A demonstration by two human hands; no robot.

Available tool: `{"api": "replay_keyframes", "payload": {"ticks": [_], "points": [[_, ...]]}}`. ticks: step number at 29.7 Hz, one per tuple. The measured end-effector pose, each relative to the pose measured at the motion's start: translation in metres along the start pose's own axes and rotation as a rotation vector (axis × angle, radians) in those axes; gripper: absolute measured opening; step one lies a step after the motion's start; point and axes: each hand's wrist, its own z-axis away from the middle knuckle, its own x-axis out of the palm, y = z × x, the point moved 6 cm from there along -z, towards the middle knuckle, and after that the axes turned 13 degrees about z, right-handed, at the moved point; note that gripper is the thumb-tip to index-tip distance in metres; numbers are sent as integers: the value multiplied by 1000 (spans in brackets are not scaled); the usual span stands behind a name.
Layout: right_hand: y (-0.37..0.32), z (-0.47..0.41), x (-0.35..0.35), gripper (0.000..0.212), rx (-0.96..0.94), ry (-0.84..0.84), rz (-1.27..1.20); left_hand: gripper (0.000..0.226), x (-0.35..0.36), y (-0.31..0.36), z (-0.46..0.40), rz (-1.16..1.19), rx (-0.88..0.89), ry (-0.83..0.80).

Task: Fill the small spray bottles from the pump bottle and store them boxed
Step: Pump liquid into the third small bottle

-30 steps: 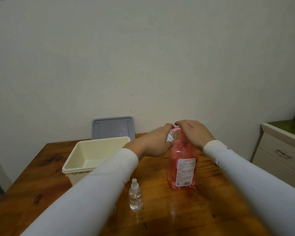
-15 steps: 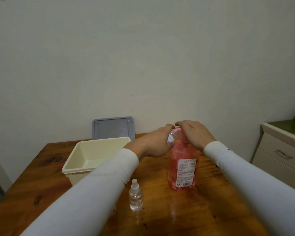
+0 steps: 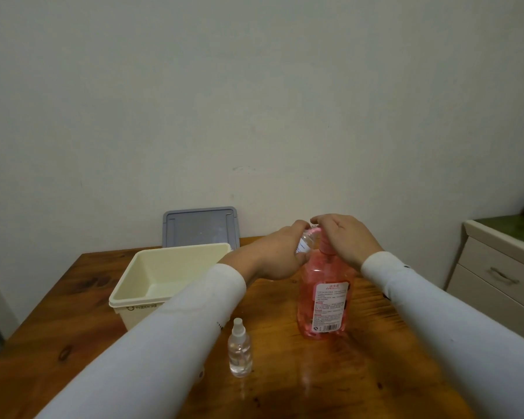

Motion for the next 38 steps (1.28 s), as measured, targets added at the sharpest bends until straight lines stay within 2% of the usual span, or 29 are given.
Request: {"api": "replay_keyframes", "payload": {"ticks": [6, 29, 38], "points": [[-5, -6, -13, 40, 2, 39, -75, 55, -10, 10, 0, -4, 51, 34], [3, 1, 1, 40, 11, 6, -75, 56, 0, 1, 1, -41, 10, -20], [-2, -1, -11, 40, 9, 27, -106, 56, -8, 9, 1, -32, 33, 13]]}}
